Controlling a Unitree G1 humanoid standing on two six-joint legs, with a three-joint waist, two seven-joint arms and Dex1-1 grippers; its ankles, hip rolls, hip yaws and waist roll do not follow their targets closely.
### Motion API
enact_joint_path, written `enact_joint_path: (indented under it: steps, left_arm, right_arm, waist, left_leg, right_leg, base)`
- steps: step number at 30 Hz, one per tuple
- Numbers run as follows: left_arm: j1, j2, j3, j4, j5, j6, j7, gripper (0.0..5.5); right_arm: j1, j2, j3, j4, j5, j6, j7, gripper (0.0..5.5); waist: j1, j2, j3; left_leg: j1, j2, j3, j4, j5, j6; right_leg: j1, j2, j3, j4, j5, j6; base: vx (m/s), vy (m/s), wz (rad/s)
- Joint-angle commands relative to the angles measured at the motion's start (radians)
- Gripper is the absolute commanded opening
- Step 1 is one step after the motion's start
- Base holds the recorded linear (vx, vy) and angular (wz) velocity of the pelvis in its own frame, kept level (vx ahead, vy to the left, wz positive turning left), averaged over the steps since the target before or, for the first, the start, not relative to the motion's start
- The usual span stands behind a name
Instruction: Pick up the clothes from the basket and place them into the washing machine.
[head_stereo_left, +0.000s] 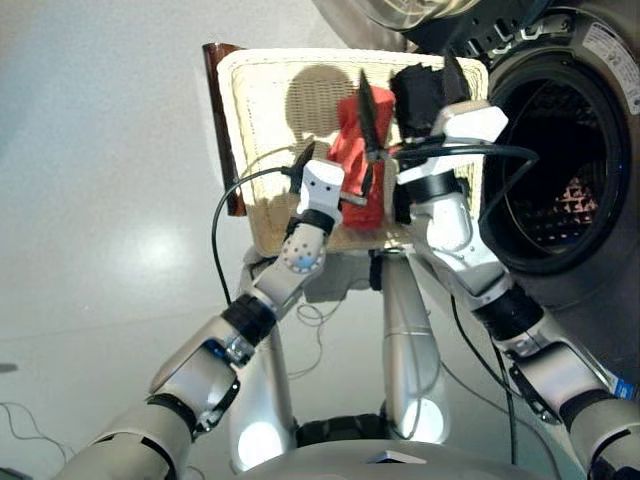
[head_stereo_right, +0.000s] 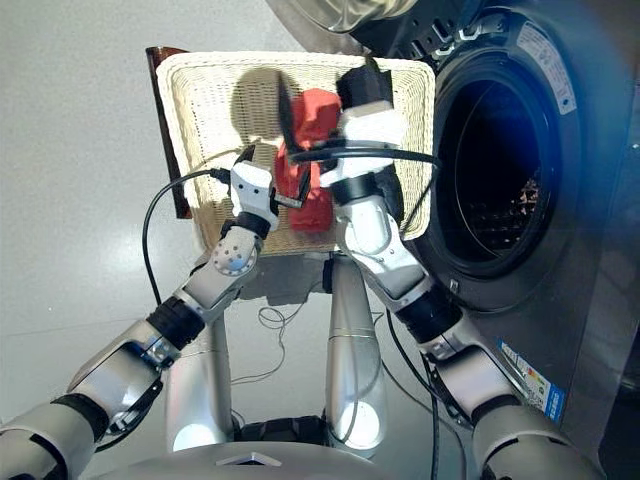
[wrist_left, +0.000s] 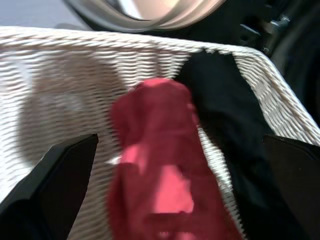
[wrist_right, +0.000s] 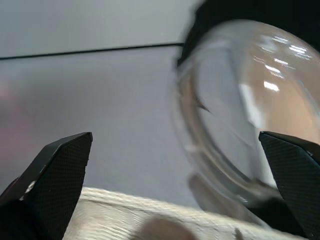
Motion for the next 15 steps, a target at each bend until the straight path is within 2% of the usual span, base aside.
enact_joint_path:
  steps: [1, 4, 9, 10, 15]
  left_arm:
    - [-0.079, -0.08, -0.065, 0.029, -0.011, -0.038, -0.006, 5.5]
    - [-0.102, -0.107, -0.075, 0.079, -0.01, -0.032, 0.0, 5.5]
    - [-0.123, -0.179, -0.061, 0.232, -0.059, -0.003, 0.019, 5.5]
    - [-0.111, -0.203, -0.052, 0.285, -0.08, 0.011, 0.022, 5.5]
    - [-0.123, -0.238, -0.017, 0.386, -0.16, 0.033, 0.022, 5.5]
  right_arm:
    - [-0.089, 0.045, 0.004, -0.053, -0.013, -0.028, 0.027, 5.5]
    - [-0.133, 0.085, 0.037, -0.029, 0.005, -0.023, 0.044, 5.5]
    - [-0.178, 0.14, 0.076, -0.017, 0.04, -0.022, 0.05, 5.5]
    - [-0.173, 0.165, 0.095, -0.023, 0.054, -0.021, 0.054, 5.5]
    - [-0.201, 0.201, 0.119, -0.02, 0.077, -0.016, 0.055, 5.5]
  waist:
    - [0.014, -0.014, -0.013]
    - [0.011, -0.016, -0.013]
    - [0.001, -0.027, -0.013]
    - [-0.002, -0.032, -0.013]
    - [-0.008, -0.036, -0.013]
  left_leg:
    - [0.01, 0.006, -0.015, 0.06, -0.078, -0.047]
    - [-0.016, 0.011, -0.021, 0.077, -0.078, -0.05]
    - [-0.068, 0.02, -0.03, 0.108, -0.079, -0.058]
    - [-0.062, 0.027, -0.037, 0.141, -0.121, -0.065]
    - [-0.11, 0.034, -0.041, 0.182, -0.13, -0.067]
  right_leg:
    - [-0.073, 0.006, 0.008, -0.013, 0.063, -0.015]
    - [-0.094, 0.011, 0.004, 0.003, 0.057, -0.02]
    - [-0.149, 0.023, 0.006, 0.04, 0.051, -0.025]
    - [-0.143, 0.027, 0.004, 0.073, 0.01, -0.023]
    - [-0.191, 0.035, 0.008, 0.108, 0.003, -0.026]
  base:
    - [0.0, 0.0, 0.0]
    - [-0.02, -0.037, -0.029]
    - [-0.012, -0.056, -0.025]
    - [0.07, -0.039, -0.03]
    - [0.014, -0.008, -0.016]
